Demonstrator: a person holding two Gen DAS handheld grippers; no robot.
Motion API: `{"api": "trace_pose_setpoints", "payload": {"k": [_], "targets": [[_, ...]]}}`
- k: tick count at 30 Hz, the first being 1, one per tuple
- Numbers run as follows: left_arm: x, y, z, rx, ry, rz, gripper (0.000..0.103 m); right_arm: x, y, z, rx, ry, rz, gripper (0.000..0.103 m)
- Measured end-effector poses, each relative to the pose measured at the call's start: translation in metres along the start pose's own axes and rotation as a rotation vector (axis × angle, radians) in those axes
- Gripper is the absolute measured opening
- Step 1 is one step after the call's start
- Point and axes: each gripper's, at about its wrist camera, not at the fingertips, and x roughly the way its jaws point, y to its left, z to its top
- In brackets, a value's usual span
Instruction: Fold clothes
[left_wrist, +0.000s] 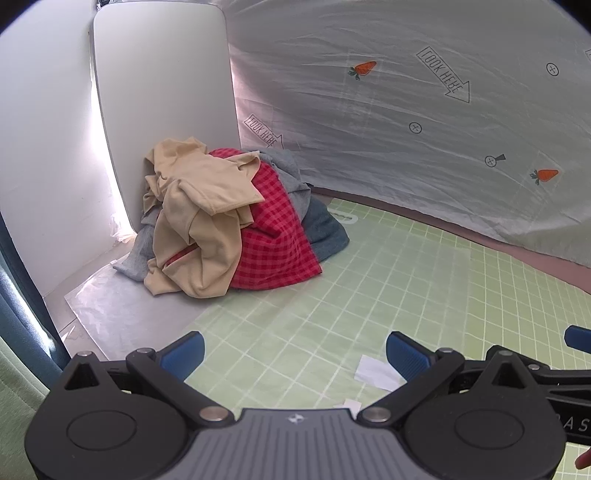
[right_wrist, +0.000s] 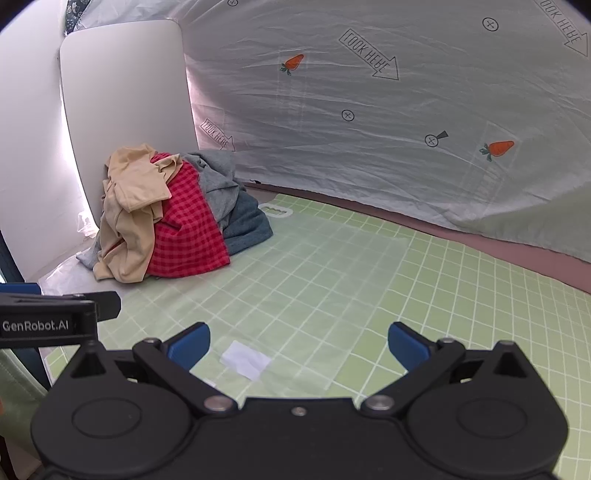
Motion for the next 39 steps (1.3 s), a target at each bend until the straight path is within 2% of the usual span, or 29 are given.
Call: {"api": "trace_pose_setpoints", "payload": {"k": [39], "targets": [[0.0086, 0.0044, 0.0009, 0.0, 0.018, -0.047, 0.103, 0.0061, -0.0028, -0.0007, 0.013, 0.027, 0.001, 0.103]]}}
